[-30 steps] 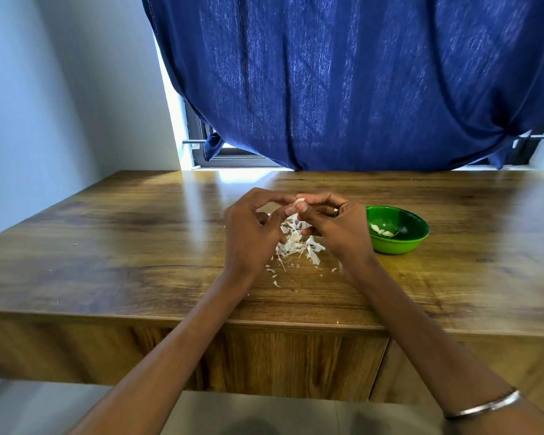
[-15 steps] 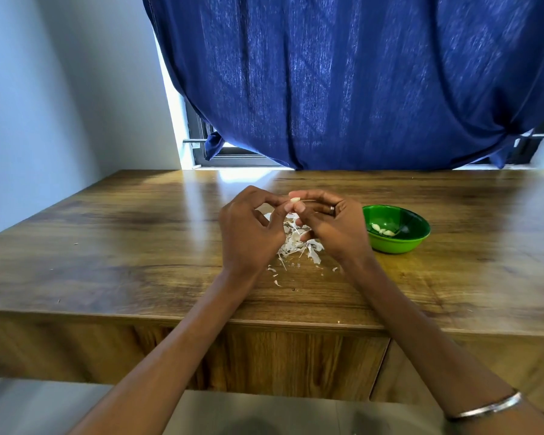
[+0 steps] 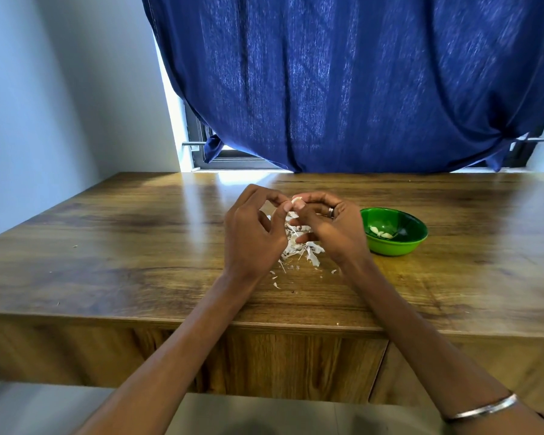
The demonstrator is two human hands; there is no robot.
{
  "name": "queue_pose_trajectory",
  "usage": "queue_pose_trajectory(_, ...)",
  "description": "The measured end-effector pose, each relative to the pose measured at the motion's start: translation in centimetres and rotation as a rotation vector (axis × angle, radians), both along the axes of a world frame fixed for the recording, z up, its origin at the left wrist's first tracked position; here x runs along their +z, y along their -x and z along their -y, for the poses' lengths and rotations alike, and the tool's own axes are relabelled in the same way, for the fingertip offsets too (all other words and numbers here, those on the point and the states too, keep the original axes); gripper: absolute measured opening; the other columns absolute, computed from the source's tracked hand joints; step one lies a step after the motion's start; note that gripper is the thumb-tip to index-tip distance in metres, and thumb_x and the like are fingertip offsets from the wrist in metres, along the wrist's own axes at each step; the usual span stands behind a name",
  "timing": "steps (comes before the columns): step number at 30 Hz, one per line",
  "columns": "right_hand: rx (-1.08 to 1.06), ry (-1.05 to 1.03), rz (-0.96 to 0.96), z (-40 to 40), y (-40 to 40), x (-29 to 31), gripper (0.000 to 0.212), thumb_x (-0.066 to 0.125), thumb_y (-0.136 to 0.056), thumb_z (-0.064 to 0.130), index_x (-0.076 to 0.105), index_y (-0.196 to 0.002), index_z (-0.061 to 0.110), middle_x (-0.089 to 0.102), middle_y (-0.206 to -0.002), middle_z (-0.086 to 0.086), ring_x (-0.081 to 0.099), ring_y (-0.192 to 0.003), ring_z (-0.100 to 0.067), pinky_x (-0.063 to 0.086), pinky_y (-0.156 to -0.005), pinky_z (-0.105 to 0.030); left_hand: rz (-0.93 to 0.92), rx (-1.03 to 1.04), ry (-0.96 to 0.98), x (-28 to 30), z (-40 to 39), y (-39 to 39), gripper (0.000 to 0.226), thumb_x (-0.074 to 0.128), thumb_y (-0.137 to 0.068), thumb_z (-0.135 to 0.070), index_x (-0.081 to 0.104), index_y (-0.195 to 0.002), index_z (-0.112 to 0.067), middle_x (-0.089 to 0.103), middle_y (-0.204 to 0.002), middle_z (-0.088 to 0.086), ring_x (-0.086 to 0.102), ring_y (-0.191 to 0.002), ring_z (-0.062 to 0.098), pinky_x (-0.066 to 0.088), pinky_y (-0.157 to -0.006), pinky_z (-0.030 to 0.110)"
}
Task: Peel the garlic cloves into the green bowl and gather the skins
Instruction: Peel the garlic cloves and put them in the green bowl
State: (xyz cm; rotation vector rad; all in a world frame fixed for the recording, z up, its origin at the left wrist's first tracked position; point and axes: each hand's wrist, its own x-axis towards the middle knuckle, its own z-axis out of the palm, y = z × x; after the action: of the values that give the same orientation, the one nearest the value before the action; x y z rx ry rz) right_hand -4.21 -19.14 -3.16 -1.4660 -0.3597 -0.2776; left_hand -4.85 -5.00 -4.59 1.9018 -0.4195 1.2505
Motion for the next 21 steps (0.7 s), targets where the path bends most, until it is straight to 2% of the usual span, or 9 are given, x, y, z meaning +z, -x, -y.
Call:
queue_pose_trajectory(3, 0.021, -0.041, -0.011, 0.0, 0.1, 0.2, 0.012, 0.074, -0.09, 0.01, 0.072, -0.101, 0.005, 0.078, -0.091, -0.01, 0.076, -0.077, -0.023, 0.06, -0.059, -0.029, 0.005, 0.004, 0.02, 0.1, 0.0, 0.2, 0.002, 0.073, -0.092, -0.008, 0.071, -0.092, -0.01, 0.067, -0.092, -0.005, 0.06, -0.071, 0.01, 0.05, -0.054, 0.03)
queue_pose_trajectory(7, 0.031, -0.091, 0.004, 0.1, 0.1, 0.2, 0.012, 0.075, -0.088, 0.006, 0.072, -0.099, 0.001, 0.077, -0.089, -0.014, 0.075, -0.072, -0.021, 0.059, -0.065, -0.024, -0.02, 0.078, 0.024, 0.0, -0.3, 0.0, 0.011, 0.063, -0.099, -0.012, 0.073, -0.094, -0.012, 0.067, -0.092, -0.003, 0.059, -0.079, 0.007, 0.051, -0.064, 0.031)
queue_pose_trajectory(10, -0.003, -0.099, 0.006, 0.1, 0.1, 0.3, 0.019, 0.078, -0.086, 0.007, 0.072, -0.102, -0.002, 0.076, -0.089, -0.017, 0.073, -0.07, -0.018, 0.059, -0.067, -0.024, -0.081, 0.147, -0.008, -0.1, -0.3, 0.1, 0.025, 0.055, -0.105, -0.022, 0.073, -0.09, -0.013, 0.064, -0.089, -0.003, 0.058, -0.074, 0.011, 0.046, -0.063, 0.033)
queue_pose_trajectory(12, -0.054, -0.051, 0.034, 0.2, 0.1, 0.3, 0.019, 0.08, -0.085, 0.011, 0.073, -0.101, 0.004, 0.076, -0.089, -0.012, 0.073, -0.072, -0.02, 0.061, -0.069, -0.027, -0.106, 0.197, -0.034, 0.0, -0.2, 0.3, 0.028, 0.057, -0.105, -0.029, 0.074, -0.088, -0.015, 0.061, -0.096, -0.003, 0.058, -0.069, 0.013, 0.045, -0.061, 0.032)
queue_pose_trajectory(15, -0.165, 0.101, 0.089, 1.0, 0.0, 0.7, 0.012, 0.08, -0.085, 0.017, 0.076, -0.097, 0.016, 0.077, -0.087, -0.001, 0.075, -0.077, -0.015, 0.063, -0.07, -0.031, -0.117, 0.239, -0.055, 0.2, -0.3, 0.6, 0.019, 0.069, -0.099, -0.03, 0.079, -0.092, -0.015, 0.057, -0.115, 0.002, 0.063, -0.06, 0.013, 0.046, -0.059, 0.029)
queue_pose_trajectory(18, -0.307, 0.361, 0.163, 3.5, -0.2, 3.0, 0.014, 0.078, -0.085, 0.017, 0.073, -0.093, 0.027, 0.073, -0.083, 0.015, 0.07, -0.072, 0.003, 0.059, -0.069, -0.017, -0.195, 0.195, -0.079, 0.2, -0.6, 0.8, 0.008, 0.081, -0.088, -0.024, 0.079, -0.095, -0.022, 0.054, -0.123, -0.002, 0.064, -0.061, 0.006, 0.043, -0.061, 0.025)
queue_pose_trajectory(20, -0.357, 0.556, 0.15, 6.3, -0.4, 5.1, 0.013, 0.077, -0.086, 0.016, 0.074, -0.093, 0.026, 0.07, -0.08, 0.019, 0.067, -0.066, 0.007, 0.052, -0.061, -0.008, -0.232, 0.176, -0.079, 0.1, -0.6, 0.8, 0.009, 0.081, -0.087, -0.022, 0.078, -0.095, -0.024, 0.055, -0.121, -0.006, 0.065, -0.064, 0.005, 0.038, -0.06, 0.018)
queue_pose_trajectory(21, -0.372, 0.672, 0.112, 7.7, -0.5, 5.9, 0.012, 0.077, -0.086, 0.016, 0.076, -0.093, 0.026, 0.069, -0.079, 0.019, 0.066, -0.066, 0.005, 0.049, -0.057, -0.007, -0.245, 0.18, -0.074, 0.1, -0.6, 0.8, 0.005, 0.078, -0.09, -0.022, 0.079, -0.095, -0.023, 0.056, -0.118, -0.008, 0.064, -0.066, 0.006, 0.036, -0.059, 0.015)
